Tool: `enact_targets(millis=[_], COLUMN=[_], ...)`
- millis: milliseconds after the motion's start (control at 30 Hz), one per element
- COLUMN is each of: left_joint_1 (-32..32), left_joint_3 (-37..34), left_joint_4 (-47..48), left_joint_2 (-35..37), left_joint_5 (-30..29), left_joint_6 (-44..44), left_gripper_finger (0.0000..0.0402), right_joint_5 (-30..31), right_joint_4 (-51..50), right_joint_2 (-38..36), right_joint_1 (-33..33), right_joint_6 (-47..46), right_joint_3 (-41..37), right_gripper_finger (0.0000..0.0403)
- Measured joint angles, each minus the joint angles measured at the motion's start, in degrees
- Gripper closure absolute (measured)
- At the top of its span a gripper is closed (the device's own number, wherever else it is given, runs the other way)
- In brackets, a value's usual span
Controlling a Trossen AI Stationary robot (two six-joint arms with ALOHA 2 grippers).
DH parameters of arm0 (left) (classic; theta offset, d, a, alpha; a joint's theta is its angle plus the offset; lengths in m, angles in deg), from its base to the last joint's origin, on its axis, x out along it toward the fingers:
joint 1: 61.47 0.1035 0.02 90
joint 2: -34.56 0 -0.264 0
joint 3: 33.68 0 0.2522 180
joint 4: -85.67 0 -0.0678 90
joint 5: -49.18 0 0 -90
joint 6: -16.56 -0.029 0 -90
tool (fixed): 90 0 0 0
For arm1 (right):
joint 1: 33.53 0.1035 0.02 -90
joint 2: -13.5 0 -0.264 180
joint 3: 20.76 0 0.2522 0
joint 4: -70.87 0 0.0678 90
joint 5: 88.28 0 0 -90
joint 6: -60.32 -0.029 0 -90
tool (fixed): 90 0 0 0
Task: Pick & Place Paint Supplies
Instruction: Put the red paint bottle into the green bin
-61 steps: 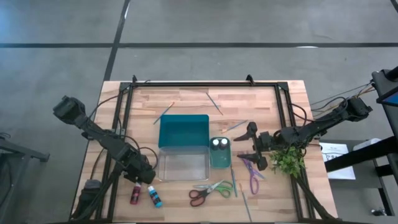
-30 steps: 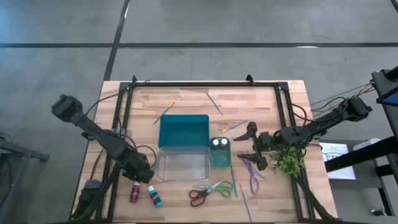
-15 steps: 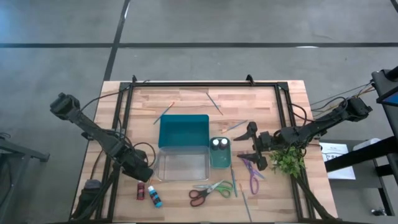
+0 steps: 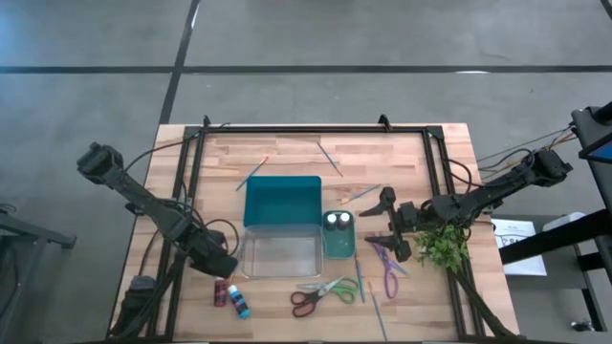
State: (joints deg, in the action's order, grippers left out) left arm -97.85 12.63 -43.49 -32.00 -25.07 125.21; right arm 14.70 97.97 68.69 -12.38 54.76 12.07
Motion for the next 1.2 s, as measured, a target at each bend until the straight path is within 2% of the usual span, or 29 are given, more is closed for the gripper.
enact_targets(millis=[100, 300, 733, 1200], left_joint_1=[0.0, -0.02, -0.11, -0.31], left_joint_3=[0.0, -0.11, -0.11, -0.11], left_joint_4=[-0.65, -2.75, -3.04, -2.93], left_joint_2=[-0.54, -3.98, -6.45, -6.45], left_joint_5=[-2.18, -2.38, -0.56, 2.93], left_joint_6=[0.73, -1.58, -2.23, -9.05], left_gripper_finger=[0.0283, 0.0283, 0.0282, 0.0282], right_joint_5=[-0.03, -0.07, -0.14, -0.11], right_joint_4=[-0.27, -0.41, -0.79, -0.8], right_joint_2=[0.01, 0.02, 0.01, 0.01], right_joint_1=[0.0, 0.0, 0.0, 0.0], right_joint_6=[0.0, 0.0, 0.2, -0.02], right_joint_3=[0.0, 0.0, 0.0, 0.0], right_gripper_finger=[0.0094, 0.0094, 0.0094, 0.0094])
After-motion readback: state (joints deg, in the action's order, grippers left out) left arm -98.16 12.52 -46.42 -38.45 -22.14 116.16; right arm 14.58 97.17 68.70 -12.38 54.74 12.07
